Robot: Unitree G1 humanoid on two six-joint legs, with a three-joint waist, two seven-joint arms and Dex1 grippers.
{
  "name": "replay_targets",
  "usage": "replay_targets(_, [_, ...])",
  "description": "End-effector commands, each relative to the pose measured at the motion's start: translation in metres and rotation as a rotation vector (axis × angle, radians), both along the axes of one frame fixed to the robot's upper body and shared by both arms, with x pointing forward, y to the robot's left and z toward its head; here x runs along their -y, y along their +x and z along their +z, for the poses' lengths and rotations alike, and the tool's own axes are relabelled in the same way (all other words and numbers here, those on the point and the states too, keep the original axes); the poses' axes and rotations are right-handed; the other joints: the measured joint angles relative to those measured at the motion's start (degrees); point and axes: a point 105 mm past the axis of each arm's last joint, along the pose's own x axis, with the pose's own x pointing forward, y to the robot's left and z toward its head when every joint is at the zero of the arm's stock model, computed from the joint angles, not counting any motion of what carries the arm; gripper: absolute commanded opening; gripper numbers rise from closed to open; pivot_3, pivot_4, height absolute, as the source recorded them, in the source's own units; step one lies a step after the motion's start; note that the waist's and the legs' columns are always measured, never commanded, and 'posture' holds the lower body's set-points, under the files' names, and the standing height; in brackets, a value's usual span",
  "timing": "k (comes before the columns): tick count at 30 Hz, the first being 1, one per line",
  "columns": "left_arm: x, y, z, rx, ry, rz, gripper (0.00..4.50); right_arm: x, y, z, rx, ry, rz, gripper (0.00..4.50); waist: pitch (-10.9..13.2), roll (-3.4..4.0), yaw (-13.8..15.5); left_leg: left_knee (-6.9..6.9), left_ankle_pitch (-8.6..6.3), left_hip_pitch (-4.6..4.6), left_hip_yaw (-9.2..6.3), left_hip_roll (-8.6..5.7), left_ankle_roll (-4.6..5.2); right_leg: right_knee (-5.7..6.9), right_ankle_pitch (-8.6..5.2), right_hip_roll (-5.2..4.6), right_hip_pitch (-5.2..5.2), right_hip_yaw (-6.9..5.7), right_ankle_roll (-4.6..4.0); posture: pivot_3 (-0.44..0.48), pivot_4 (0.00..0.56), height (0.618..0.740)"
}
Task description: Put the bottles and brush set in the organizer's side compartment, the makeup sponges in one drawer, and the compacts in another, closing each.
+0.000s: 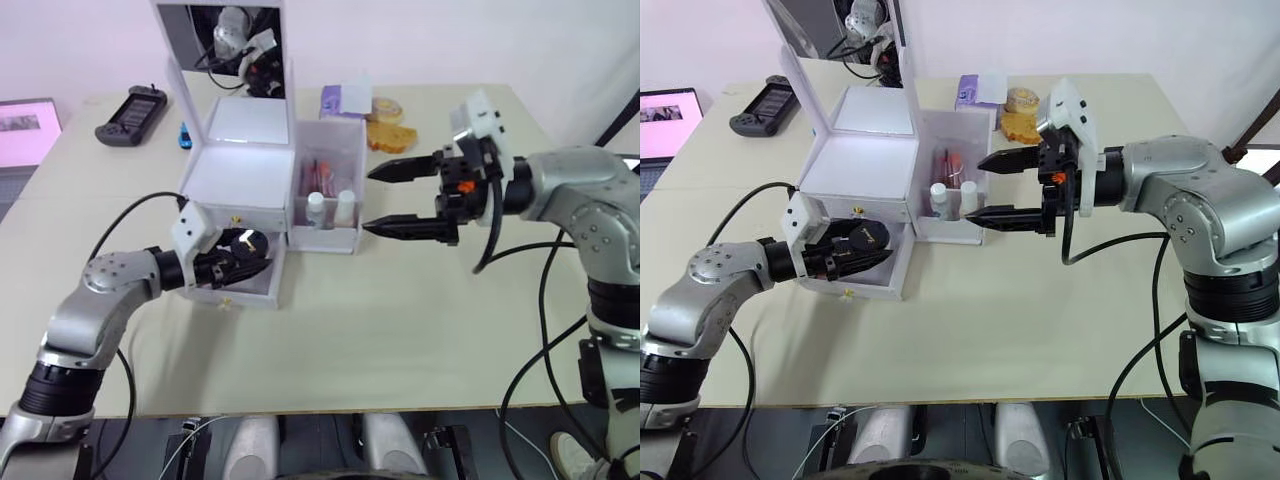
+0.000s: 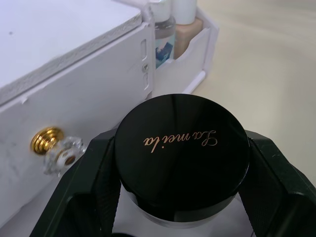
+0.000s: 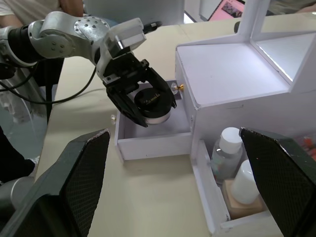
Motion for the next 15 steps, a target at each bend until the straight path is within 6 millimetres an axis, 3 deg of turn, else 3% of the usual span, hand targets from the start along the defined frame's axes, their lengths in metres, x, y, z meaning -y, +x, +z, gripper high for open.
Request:
replay_targets(1, [0.0013,-0.0037,0.0083,0.04,-0.009,-0.031,2.68,0.0041,-0.0055,0.0121,0.059,0.012,-0.005,4.5,0.0,0.0,0.0,0.0,0.0,-0.01,0.0,0.0,0.0,0.0,0.0,0.0,0.0,0.0,0.0,0.0,0.15,0.74])
replay_targets(10, [-0.001,-0.0038,0.0046,0.03,-0.012,-0.026,2.68,0.0038,-0.0024,0.0112,0.065,0.011,-0.008,4.5,0.0,0.0,0.0,0.0,0.0,0.0,-0.01,0.0,0.0,0.0,0.0,0.0,0.0,0.0,0.0,0.0,0.15,0.74])
replay_targets(11, [-0.0014,-0.0032,0.0054,0.028,-0.018,-0.024,3.72,0.0036,-0.0023,0.0113,0.066,0.011,-0.008,4.5,0.0,0.0,0.0,0.0,0.0,0.0,-0.01,0.0,0.0,0.0,0.0,0.0,0.0,0.0,0.0,0.0,0.15,0.74])
replay_targets(13, [-0.0026,-0.0027,0.007,0.03,-0.021,-0.021,4.48,0.0036,-0.0026,0.0117,0.067,0.012,-0.006,4.5,0.0,0.0,0.0,0.0,0.0,0.0,-0.01,0.0,0.0,0.0,0.0,0.0,0.0,0.0,0.0,0.0,0.15,0.74])
replay_targets(15, [-0.0042,-0.0029,0.008,0.031,-0.019,-0.018,4.48,0.0038,-0.0028,0.0117,0.068,0.011,-0.005,4.5,0.0,0.0,0.0,0.0,0.0,0.0,-0.01,0.0,0.0,0.0,0.0,0.0,0.0,0.0,0.0,0.0,0.15,0.74])
